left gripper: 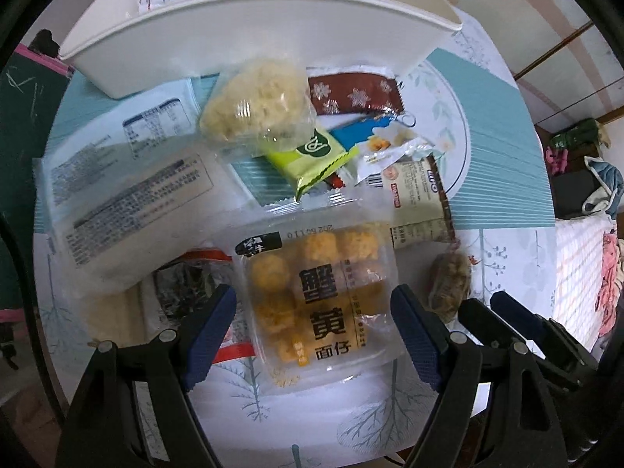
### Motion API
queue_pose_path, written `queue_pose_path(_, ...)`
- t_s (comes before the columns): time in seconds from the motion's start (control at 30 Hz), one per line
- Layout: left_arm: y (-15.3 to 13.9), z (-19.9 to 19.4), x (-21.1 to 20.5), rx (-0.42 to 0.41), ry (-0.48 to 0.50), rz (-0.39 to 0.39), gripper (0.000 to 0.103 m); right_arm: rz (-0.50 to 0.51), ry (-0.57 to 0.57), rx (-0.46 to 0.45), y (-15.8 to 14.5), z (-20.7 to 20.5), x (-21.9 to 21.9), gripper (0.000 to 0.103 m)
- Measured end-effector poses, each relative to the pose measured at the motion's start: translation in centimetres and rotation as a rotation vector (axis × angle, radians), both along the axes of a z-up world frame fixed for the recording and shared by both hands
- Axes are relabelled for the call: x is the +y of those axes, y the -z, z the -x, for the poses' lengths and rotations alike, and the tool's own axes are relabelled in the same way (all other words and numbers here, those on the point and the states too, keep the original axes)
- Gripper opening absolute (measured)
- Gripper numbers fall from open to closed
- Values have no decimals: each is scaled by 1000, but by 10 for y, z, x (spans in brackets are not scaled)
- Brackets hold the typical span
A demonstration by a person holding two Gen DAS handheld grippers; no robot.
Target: Organize snacks
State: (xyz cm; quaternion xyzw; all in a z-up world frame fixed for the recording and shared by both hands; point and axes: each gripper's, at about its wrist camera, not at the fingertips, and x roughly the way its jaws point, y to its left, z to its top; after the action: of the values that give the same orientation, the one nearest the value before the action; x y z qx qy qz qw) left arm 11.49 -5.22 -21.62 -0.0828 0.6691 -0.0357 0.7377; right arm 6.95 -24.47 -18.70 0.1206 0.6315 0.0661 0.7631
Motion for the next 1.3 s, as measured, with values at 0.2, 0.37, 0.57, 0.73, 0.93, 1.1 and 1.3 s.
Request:
queue_pose_path(0.2, 12, -8, 2, 33, -19, 26, 81, -2, -17, 34, 17, -6, 9, 57)
queue_pose_path(0.37, 18, -15, -2, 50, -22, 25, 83, 7, -27, 31, 24, -11, 19, 62)
queue_pose_path(0.57, 31, -23, -18, 85, -21, 2, 88, 99, -89, -7, 24, -13, 36, 61)
queue_pose_path(0.73, 46, -23, -31, 128, -3, -49, 90, 185, -128, -39, 24, -8, 45, 44)
queue_pose_path(0.93, 53, -23, -40, 127, -9, -75, 87, 181, -145, -43, 23, -7, 44, 37)
queue_pose_path(1.1, 40, -17, -42, 84, 6, -52, 70, 165, -144, -40, 22, -4, 43, 36)
queue_pose_path(1.3, 7, -6, -29, 7, -8, -34, 69, 127, -130, -49, 11, -3, 28, 36)
